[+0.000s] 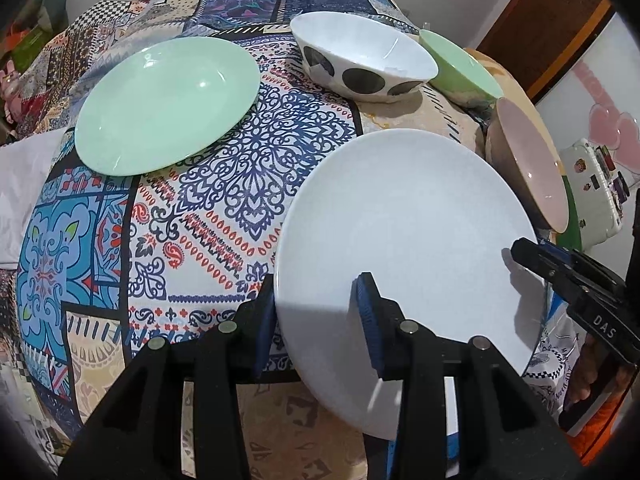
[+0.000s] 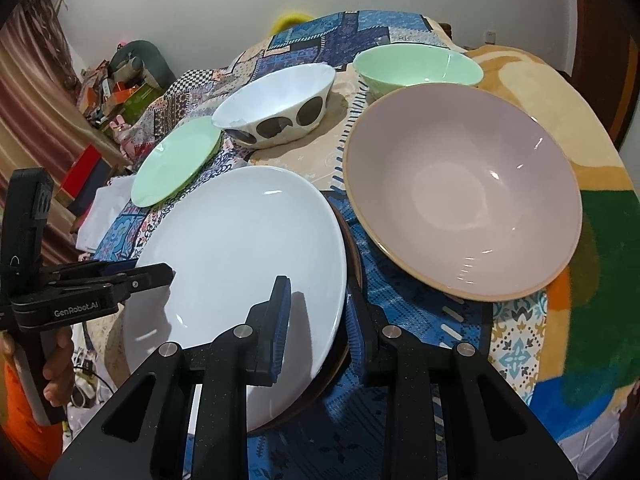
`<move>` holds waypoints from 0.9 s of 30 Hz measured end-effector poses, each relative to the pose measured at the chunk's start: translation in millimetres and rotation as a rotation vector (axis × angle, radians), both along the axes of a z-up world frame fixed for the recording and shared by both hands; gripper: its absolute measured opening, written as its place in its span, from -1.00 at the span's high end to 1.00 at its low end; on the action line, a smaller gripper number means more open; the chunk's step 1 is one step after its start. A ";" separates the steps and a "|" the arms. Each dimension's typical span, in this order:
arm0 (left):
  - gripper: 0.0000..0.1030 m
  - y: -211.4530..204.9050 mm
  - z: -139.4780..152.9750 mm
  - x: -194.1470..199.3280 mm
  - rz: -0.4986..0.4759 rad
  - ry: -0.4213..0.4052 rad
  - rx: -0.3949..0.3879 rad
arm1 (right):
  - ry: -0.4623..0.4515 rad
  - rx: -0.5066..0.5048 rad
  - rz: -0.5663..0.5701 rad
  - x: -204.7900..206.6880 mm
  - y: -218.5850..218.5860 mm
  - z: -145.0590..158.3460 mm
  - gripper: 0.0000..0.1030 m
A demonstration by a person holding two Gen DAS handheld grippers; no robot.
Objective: Organize plates and bowls
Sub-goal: 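Lower the white plate onto the dark purple plate and open both grippers, then move both grippers to the mint green plate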
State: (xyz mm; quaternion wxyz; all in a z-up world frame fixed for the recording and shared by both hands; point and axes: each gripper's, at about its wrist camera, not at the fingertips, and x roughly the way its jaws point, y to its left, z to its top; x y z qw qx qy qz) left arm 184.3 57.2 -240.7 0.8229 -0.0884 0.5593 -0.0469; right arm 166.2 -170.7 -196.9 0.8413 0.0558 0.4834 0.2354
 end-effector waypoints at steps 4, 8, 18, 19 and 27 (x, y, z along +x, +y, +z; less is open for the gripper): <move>0.22 -7.0 -1.0 0.7 -0.015 -0.005 0.031 | -0.036 -0.084 -0.013 -2.7 2.3 0.1 0.49; 0.21 -6.7 2.3 -2.2 -0.017 -0.025 0.033 | -0.038 -0.077 -0.008 -3.9 0.0 0.4 0.48; 0.08 8.6 29.2 -20.1 0.017 -0.105 0.027 | -0.072 -0.060 0.004 -10.3 7.5 18.8 0.44; 0.07 12.1 34.1 -22.8 0.025 -0.119 0.026 | -0.082 -0.062 0.011 -10.7 10.6 22.1 0.42; -0.22 37.5 69.4 -35.6 0.086 -0.238 0.051 | -0.172 -0.037 0.079 -8.5 45.4 50.7 0.08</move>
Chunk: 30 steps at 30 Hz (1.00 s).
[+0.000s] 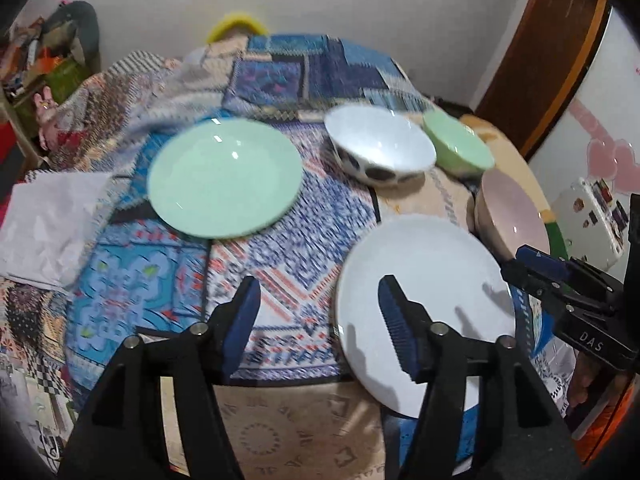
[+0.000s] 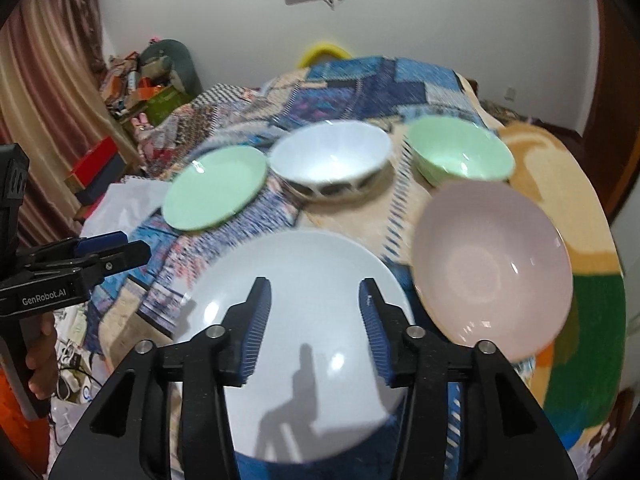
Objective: Organize plates and bowls
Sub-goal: 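Move both grippers to the mint green plate, then close both grippers on the rim of the mint green plate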
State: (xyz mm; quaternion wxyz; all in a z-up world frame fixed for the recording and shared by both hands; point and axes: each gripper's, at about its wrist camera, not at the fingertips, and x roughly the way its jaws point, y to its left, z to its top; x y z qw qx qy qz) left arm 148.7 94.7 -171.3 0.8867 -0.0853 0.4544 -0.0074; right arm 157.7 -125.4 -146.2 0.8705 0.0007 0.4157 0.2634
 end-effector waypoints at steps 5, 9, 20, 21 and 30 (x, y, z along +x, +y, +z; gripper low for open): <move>-0.54 24.0 18.2 -2.6 0.043 -0.072 0.026 | -0.025 0.012 0.041 8.2 25.6 7.5 -0.05; -0.72 47.4 24.8 1.6 0.086 -0.105 0.036 | -0.040 0.011 0.059 17.3 47.4 9.0 -0.19; -0.75 123.2 -6.6 44.2 0.188 -0.037 0.017 | 0.011 -0.004 0.087 50.3 94.7 -6.8 -0.20; -0.75 129.3 -11.6 48.6 0.193 -0.028 0.013 | 0.023 -0.003 0.087 55.5 99.6 -10.4 -0.20; -0.40 166.0 -53.3 93.1 0.156 0.033 -0.006 | 0.091 -0.078 0.109 88.6 136.1 -39.9 0.10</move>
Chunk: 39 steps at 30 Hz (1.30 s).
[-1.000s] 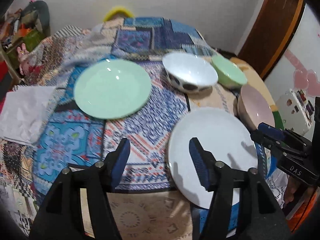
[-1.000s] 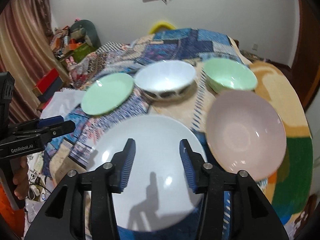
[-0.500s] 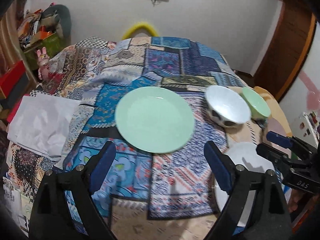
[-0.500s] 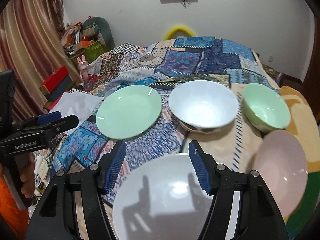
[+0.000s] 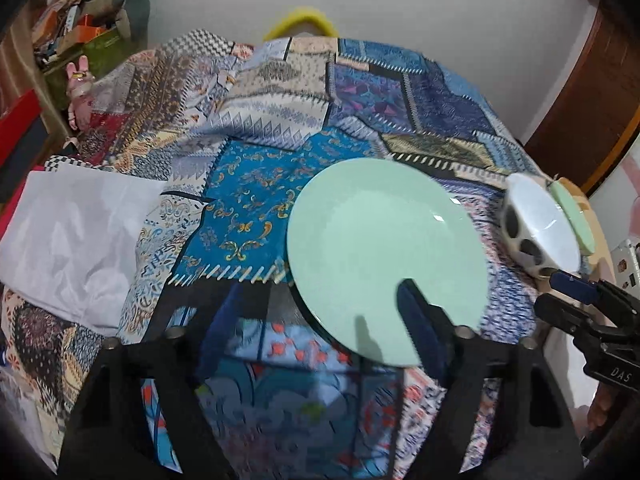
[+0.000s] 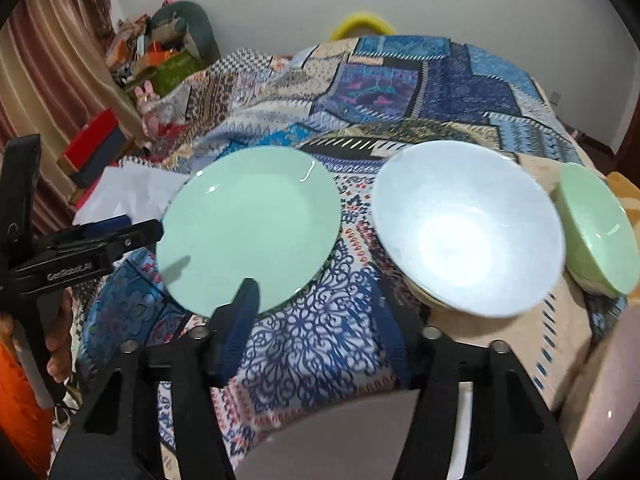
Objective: Organize plates and bowls
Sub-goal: 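Close both grippers on the rim of the mint green plate, then lift the mint green plate with both grippers toward the white plate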
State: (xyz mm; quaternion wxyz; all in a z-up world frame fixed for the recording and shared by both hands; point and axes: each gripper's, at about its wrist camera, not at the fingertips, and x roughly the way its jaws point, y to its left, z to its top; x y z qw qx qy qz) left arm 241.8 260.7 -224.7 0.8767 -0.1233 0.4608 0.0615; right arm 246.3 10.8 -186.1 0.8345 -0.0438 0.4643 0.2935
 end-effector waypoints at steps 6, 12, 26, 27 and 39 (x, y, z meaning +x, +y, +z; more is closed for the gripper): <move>0.14 14.2 -26.5 25.1 -0.022 0.059 -0.052 | 0.048 -0.049 0.030 14.7 19.3 -14.4 0.42; 0.51 16.7 -34.7 37.9 -0.051 0.068 -0.069 | 0.061 -0.115 0.058 22.5 34.0 -24.6 0.52; 0.58 14.2 -30.4 17.8 -0.043 0.093 -0.062 | 0.162 -0.046 0.066 22.2 27.0 -30.9 0.59; 0.58 13.5 -29.8 12.2 -0.040 0.099 -0.064 | 0.168 -0.046 0.074 17.8 26.8 -30.6 0.59; 0.56 -2.1 -27.6 -66.0 -0.036 0.154 -0.099 | 0.212 -0.104 0.208 -18.9 27.1 -30.8 0.61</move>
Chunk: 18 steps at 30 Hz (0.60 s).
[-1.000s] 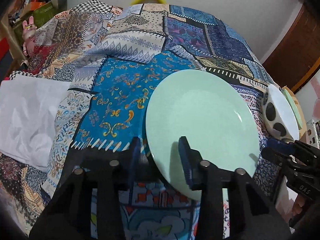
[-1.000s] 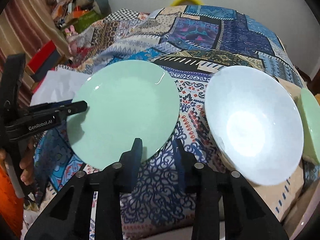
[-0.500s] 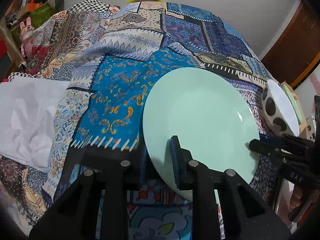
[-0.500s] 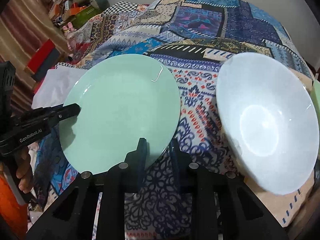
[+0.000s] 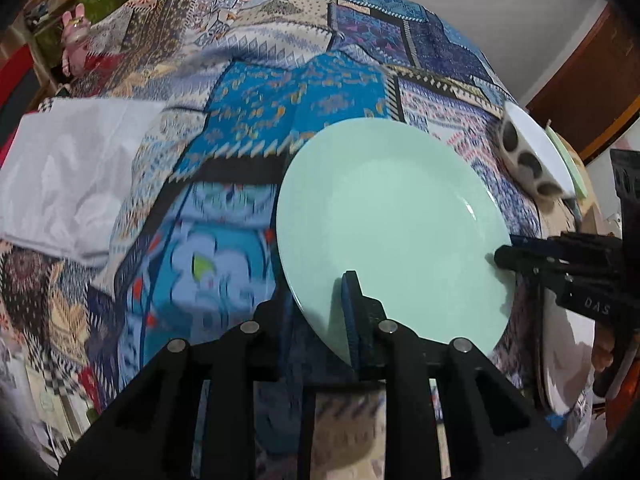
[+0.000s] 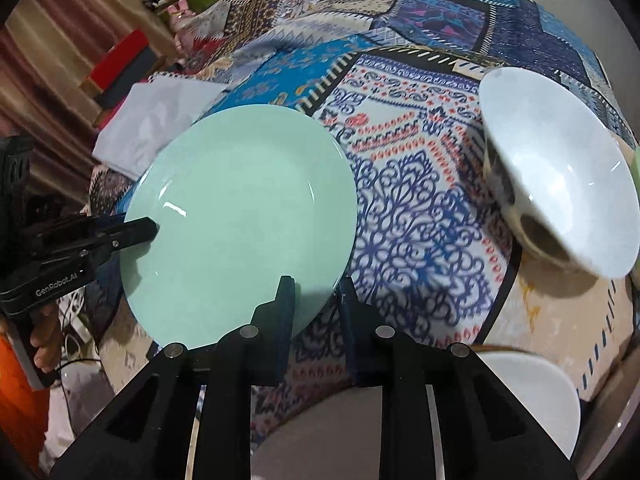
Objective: Organize plates and bowls
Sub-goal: 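Lift the mint green plate with both grippers toward the white plate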
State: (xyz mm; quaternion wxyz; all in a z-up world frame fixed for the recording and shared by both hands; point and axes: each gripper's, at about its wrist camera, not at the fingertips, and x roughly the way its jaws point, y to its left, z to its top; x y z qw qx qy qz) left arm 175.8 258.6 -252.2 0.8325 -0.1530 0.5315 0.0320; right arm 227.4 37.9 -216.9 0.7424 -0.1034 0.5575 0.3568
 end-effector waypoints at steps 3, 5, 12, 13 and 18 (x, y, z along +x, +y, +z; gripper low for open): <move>0.55 -2.4 -2.2 -7.8 -0.004 0.014 -0.002 | 0.011 0.015 -0.017 4.2 1.1 -3.0 0.61; 0.55 -4.1 -2.1 -9.3 -0.004 0.010 0.010 | 0.018 0.022 -0.035 10.3 2.9 -5.1 0.62; 0.48 -2.2 -6.6 -3.7 0.008 0.008 -0.003 | 0.011 0.018 -0.023 23.0 18.3 -12.4 0.57; 0.48 -0.7 -7.2 -3.6 0.010 0.004 -0.012 | 0.011 0.023 -0.024 23.8 18.5 -12.6 0.57; 0.47 -5.1 -5.7 -5.4 0.003 -0.012 0.015 | 0.013 0.046 -0.047 25.6 16.6 -12.6 0.60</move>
